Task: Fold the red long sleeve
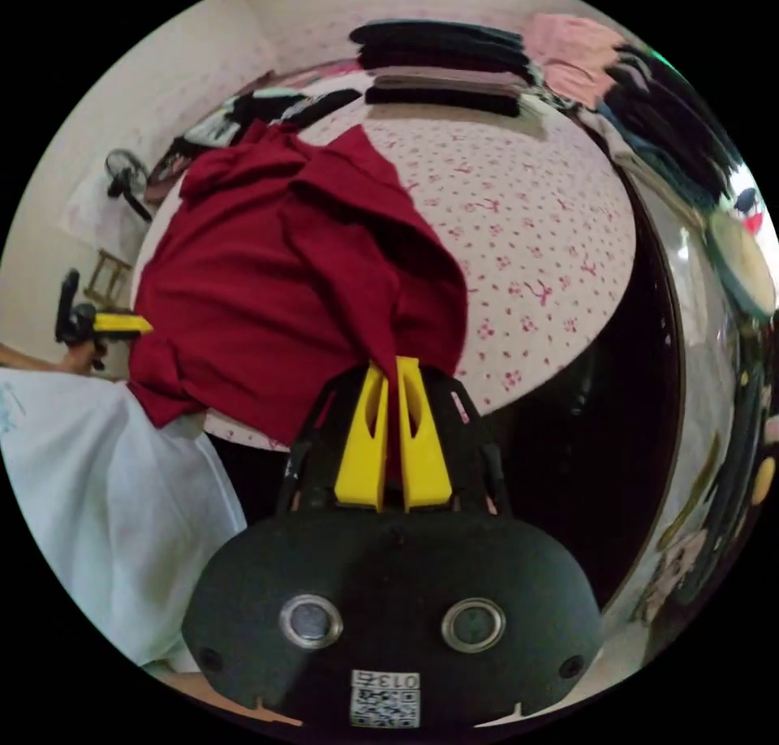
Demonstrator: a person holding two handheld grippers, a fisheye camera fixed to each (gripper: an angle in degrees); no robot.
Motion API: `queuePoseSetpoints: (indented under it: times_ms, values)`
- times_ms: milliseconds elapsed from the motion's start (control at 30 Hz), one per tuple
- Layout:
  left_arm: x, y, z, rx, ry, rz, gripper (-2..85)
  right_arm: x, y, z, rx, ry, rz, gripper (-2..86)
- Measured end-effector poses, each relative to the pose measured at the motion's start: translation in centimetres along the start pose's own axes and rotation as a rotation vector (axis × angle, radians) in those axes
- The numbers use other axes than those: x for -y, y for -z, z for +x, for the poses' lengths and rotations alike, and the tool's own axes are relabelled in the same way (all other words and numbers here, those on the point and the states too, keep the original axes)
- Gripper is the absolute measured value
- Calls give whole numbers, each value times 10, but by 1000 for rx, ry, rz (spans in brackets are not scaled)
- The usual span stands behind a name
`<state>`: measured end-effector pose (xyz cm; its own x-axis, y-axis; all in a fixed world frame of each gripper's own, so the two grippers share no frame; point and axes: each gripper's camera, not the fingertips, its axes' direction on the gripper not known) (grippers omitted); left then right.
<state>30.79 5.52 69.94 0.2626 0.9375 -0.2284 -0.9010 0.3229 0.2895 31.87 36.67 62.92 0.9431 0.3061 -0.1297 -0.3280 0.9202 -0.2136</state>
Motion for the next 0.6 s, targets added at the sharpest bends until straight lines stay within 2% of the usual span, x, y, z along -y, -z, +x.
queuePoseSetpoints:
  times_ms: [167, 233, 333, 500, 600]
  values:
    - [-4, 4, -6, -42, -11, -12, -2, -29, 10, 86, 335, -331, 87, 27]
    - [-9, 11, -18, -80, 46, -10, -1, -39, 16, 102, 339, -409, 98, 27]
    - [-14, 31, -36, -61, 115, 62, 3, -37, 45, 104, 207, -422, 178, 47]
    - [17, 56, -77, 87, 252, 142, 27, 40, 62, 50, 163, -192, 260, 97]
    - [58, 65, -93, 166, 286, 199, 42, 107, 50, -19, 134, 55, 246, 124]
